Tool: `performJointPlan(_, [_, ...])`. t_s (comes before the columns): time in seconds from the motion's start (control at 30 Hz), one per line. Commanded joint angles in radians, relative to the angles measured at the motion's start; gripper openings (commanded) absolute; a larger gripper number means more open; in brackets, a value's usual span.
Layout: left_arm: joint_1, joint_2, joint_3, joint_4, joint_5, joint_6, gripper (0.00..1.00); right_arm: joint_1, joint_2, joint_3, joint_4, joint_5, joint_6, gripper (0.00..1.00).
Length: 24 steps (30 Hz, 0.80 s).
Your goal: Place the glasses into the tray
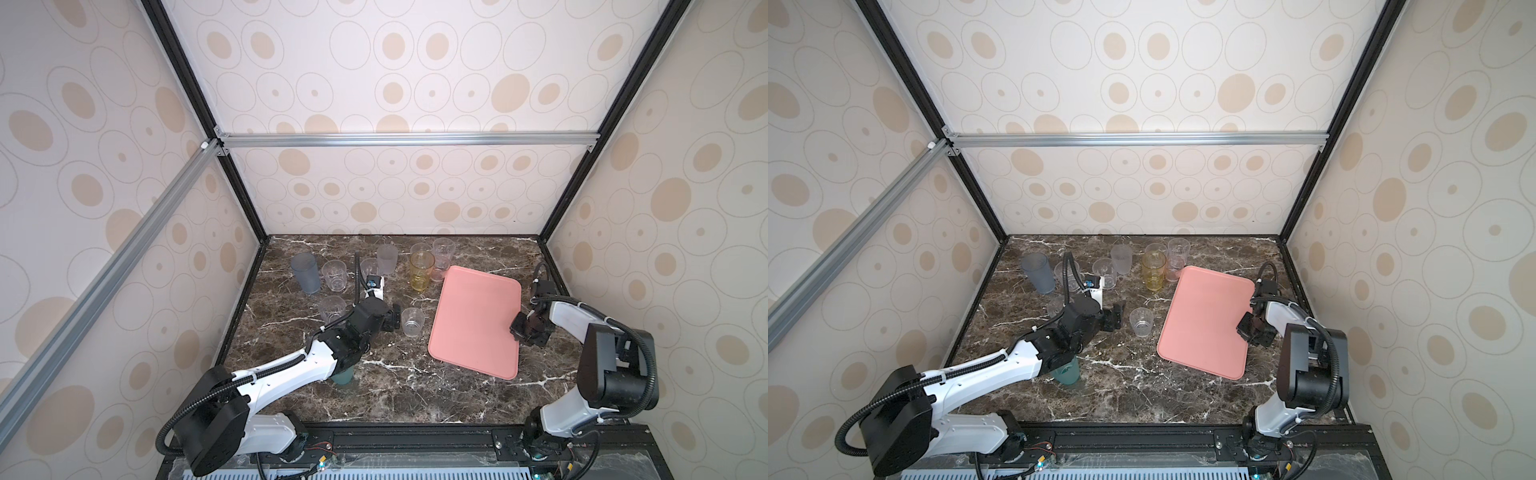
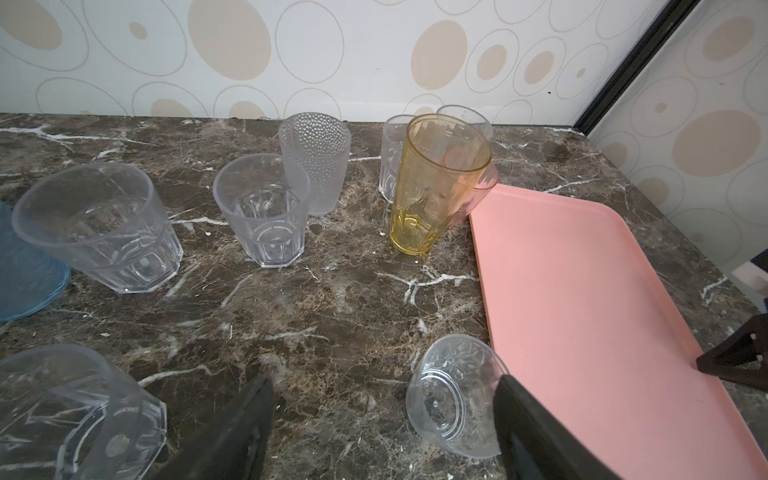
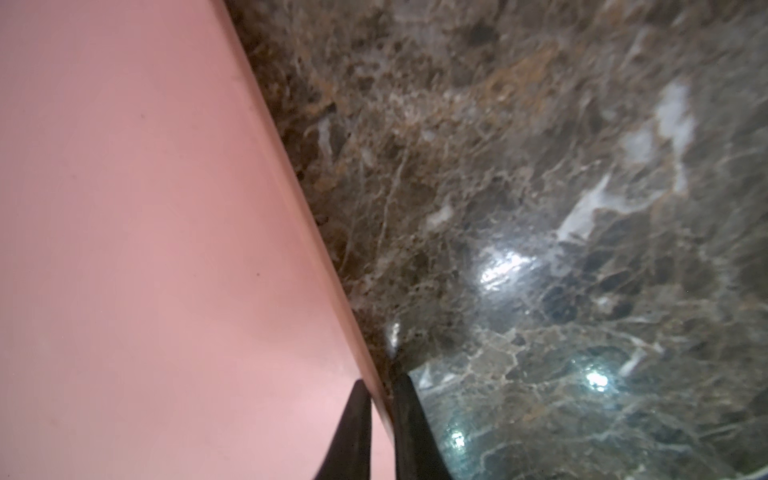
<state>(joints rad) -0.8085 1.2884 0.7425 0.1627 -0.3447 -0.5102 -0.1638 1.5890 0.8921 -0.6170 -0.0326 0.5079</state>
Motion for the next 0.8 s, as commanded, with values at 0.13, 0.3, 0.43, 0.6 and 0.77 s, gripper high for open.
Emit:
performJointPlan(0.13, [-0.008,0.002,-0.016,0.041,-0.032,-0.029,0.83,0.01,-0.072,-0.094,-0.102,-0.015,0.079,0.05])
performJointPlan(0.3, [-0.009,0.008,-0.017,0.045,-0.042,-0.016,0.84,0.092,-0.2,-0.213,-0.119,-0.066,0.222,0.06])
performJointPlan(0.43, [-0.006,0.005,-0.008,0.037,-0.065,0.013,0.84,0.238,-0.304,-0.246,-0.191,-0.077,0.343,0.18])
performJointPlan(0.6, [0.014,-0.007,0.006,-0.001,-0.084,0.048,0.85,0.376,-0.391,-0.187,-0.302,-0.075,0.355,0.4])
performJointPlan(0.77, [0.079,-0.046,-0.004,-0.04,-0.018,0.068,0.85,0.586,-0.331,-0.025,-0.321,-0.018,0.058,0.45])
